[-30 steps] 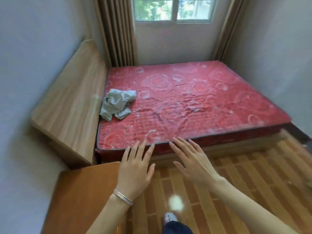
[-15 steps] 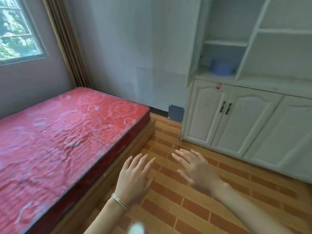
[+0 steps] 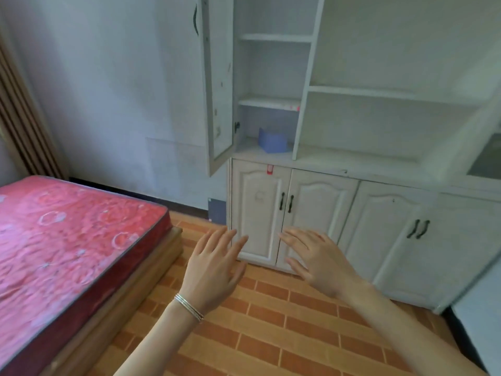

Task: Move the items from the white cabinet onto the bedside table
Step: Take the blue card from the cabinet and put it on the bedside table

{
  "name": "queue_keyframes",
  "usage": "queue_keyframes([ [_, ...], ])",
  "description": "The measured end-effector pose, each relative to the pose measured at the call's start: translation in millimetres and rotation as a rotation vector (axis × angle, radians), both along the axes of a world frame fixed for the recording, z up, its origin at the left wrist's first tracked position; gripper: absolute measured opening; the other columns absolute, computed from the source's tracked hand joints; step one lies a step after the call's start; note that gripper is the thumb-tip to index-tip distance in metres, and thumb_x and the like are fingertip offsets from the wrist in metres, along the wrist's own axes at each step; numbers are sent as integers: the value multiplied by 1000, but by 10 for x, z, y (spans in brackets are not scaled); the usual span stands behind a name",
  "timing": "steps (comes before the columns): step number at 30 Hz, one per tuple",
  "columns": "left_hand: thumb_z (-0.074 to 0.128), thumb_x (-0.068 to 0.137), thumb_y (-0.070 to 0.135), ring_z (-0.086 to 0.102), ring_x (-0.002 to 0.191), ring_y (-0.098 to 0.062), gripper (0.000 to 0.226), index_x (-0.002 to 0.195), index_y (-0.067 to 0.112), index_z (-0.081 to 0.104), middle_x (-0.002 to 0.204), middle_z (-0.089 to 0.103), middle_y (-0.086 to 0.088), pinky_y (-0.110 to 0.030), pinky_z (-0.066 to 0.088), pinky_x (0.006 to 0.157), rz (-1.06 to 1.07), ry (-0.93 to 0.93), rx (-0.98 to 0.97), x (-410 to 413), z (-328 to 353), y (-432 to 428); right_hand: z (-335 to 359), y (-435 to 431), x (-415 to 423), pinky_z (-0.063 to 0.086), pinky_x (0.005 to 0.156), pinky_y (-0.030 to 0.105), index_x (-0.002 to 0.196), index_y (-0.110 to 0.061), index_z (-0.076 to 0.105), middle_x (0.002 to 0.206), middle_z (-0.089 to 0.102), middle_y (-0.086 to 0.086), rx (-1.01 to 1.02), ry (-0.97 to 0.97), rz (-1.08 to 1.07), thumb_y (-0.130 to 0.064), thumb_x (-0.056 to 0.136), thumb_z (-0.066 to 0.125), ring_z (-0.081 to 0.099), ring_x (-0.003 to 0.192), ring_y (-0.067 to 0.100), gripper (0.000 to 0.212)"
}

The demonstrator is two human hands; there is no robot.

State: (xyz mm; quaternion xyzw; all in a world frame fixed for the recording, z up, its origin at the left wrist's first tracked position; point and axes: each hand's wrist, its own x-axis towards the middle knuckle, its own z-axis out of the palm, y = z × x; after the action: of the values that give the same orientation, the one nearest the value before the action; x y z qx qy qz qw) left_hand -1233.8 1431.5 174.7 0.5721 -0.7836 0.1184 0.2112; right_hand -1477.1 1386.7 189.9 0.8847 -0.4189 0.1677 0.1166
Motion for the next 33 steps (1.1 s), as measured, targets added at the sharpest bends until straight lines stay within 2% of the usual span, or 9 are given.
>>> queue_keyframes([
  [3, 14, 98, 52, 49, 126, -26, 60, 132, 23, 53, 132, 57, -4, -47, 41, 102, -8, 0, 21, -162, 39, -376, 27, -316, -171, 40, 97, 34, 131, -17, 52, 130, 55, 0, -32, -33, -6, -39, 90, 39, 49, 119, 16, 47],
  [6, 12, 98, 53, 48, 127, -25, 60, 134, 25, 51, 133, 56, -3, -47, 40, 103, -15, -20, 48, -233, -8, -766, -35, -659, -242, 36, 99, 31, 129, -17, 53, 129, 55, -1, -64, -51, -15, -38, 90, 39, 47, 119, 13, 46],
  [12, 28, 95, 49, 52, 123, -25, 50, 130, 25, 55, 128, 60, -3, -46, 41, 100, -28, -67, 5, -82, -37, -1702, -85, -1549, -152, 43, 95, 33, 125, -17, 56, 126, 58, 0, -125, -42, -27, -37, 89, 37, 50, 116, 14, 46],
  [16, 23, 96, 50, 52, 123, -26, 54, 130, 23, 55, 129, 59, -5, -47, 40, 100, -51, -93, -44, 161, 145, -2484, 74, -2246, 46, 43, 94, 33, 126, -17, 56, 125, 58, 1, -150, -48, -57, -36, 88, 38, 52, 115, 15, 46],
  [23, 36, 91, 48, 51, 124, -25, 49, 130, 24, 55, 131, 57, -4, -43, 28, 103, -63, -132, -99, 299, 346, -3603, 316, -3253, 209, 44, 91, 32, 121, -15, 59, 122, 60, 3, -208, -80, -100, -35, 87, 39, 53, 112, 16, 44],
  [33, 34, 91, 45, 55, 119, -28, 50, 127, 20, 58, 125, 61, -7, -46, 41, 99, -75, -103, -15, 295, -106, -4694, -137, -4458, 98, 40, 92, 31, 121, -14, 59, 120, 61, 3, -153, -45, -82, -35, 85, 40, 51, 110, 16, 46],
])
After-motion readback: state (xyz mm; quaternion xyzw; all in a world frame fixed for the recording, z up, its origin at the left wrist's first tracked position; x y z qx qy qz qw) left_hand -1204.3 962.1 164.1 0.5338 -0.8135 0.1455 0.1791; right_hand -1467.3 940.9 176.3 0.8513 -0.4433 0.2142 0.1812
